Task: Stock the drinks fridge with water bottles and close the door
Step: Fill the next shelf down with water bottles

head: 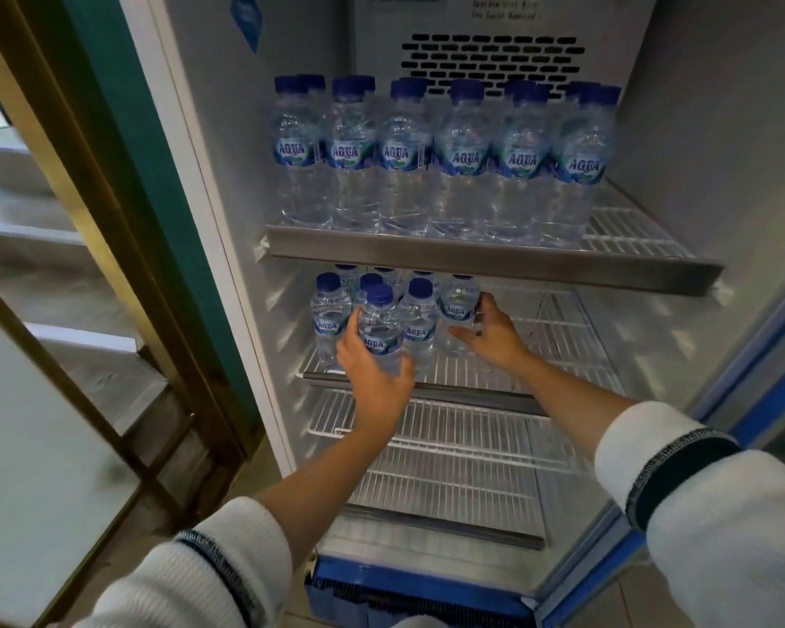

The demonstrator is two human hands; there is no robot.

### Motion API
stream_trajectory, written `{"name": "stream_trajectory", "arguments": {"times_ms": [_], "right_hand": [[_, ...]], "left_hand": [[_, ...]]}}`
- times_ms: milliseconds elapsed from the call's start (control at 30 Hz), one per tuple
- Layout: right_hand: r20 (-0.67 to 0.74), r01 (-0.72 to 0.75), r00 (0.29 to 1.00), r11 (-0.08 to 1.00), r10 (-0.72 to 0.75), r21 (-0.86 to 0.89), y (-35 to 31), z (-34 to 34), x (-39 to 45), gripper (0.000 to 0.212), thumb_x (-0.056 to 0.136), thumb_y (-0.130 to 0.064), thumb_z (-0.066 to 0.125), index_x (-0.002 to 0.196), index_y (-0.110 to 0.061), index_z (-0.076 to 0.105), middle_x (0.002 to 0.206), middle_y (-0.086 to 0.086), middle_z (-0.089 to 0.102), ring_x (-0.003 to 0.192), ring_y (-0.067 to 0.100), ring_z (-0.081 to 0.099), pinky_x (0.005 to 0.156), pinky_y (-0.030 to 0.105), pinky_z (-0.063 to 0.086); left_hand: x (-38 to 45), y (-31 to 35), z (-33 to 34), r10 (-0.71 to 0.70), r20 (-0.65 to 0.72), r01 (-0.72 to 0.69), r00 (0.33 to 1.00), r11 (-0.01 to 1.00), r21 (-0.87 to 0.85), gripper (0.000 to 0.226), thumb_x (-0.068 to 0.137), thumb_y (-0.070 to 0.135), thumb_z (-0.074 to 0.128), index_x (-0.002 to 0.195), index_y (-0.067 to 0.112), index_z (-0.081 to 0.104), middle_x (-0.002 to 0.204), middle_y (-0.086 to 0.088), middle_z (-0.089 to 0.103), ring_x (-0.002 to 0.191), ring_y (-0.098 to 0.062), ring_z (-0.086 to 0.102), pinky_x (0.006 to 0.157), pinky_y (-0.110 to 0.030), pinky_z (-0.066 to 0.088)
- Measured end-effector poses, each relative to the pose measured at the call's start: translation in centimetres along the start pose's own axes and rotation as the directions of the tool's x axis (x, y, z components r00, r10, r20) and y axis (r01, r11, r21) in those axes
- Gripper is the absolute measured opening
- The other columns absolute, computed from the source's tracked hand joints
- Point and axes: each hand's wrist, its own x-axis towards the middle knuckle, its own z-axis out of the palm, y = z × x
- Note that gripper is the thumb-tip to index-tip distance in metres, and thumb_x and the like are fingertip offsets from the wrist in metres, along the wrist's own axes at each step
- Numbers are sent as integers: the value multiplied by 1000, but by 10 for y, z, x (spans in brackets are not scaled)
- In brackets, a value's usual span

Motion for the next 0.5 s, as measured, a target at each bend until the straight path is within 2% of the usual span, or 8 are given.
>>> {"name": "stream_trajectory", "arguments": {"times_ms": [67,233,367,500], "right_hand": [[34,-15,999,1000,15,5,-1,-2,0,71,83,-26,74,139,-12,32,129,8,53,115,24,54,95,41,49],[17,-116,993,992,115,51,7,1,-16,90,83,-19,75,150,-14,17,145,14,41,129,29,45,100,35,42],[-54,-138,989,990,136,-30,29,-5,-35,81,88,-13,68,151,-11,18,144,19,42,129,30,46,102,34,41],[-112,-148,985,981,134,-123,45,-18,-49,71,90,-4,62,149,-10,22,139,17,47,126,29,49,102,32,39]], "left_hand": [[-4,2,3,12,-20,-12,1000,1000,-23,85,80,5,73,146,22,23,146,-10,32,135,-15,24,111,-32,21],[-26,12,25,128,1,-128,992,989,-80,82,79,1,73,144,20,28,138,-9,36,132,-19,33,113,-29,28],[-33,21,53,225,110,-208,968,967,-147,76,82,3,72,143,23,31,139,-5,38,134,-20,36,113,-29,30],[-29,24,74,183,158,-165,970,979,-120,83,79,5,77,144,26,30,140,1,37,132,-11,34,113,-21,25]]}}
